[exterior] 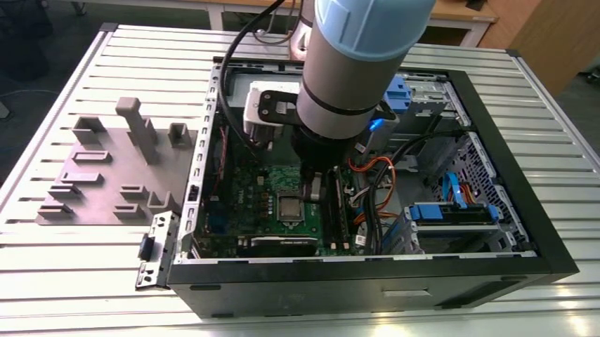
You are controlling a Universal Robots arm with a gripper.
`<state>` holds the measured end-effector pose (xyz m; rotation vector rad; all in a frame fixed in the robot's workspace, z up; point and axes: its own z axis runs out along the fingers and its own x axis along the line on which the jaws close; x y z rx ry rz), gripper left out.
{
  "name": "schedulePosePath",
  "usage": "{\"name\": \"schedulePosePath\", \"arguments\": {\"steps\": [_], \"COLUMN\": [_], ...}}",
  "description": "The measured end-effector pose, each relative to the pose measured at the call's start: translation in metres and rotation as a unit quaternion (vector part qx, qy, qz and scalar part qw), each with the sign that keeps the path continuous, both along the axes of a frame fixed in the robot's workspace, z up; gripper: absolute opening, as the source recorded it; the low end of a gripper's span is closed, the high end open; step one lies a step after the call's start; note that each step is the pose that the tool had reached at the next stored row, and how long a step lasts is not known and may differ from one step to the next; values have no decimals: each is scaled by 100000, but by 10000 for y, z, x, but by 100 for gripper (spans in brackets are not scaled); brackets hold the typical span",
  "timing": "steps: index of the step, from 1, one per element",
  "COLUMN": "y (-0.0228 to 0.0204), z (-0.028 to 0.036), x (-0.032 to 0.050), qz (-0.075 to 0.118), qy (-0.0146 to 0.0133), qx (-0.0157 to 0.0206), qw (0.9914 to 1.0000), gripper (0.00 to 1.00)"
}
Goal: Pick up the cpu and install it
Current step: 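Install the first cpu locking lever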
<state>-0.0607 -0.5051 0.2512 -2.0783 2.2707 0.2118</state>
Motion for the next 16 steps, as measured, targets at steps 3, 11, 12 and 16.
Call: {"name": "schedulePosePath", "arguments": {"steps": [3, 11, 12, 16], "y": [4, 119, 129, 162], "z": [0, -2, -3, -3], "x": [8, 57, 66, 102], "qz": [316, 358, 357, 358], "qy": [-3, -5, -7, -7], "qx": [21, 243, 364, 1131], "qw": [99999, 99999, 99999, 99993], "gripper": [11, 11, 11, 11]}}
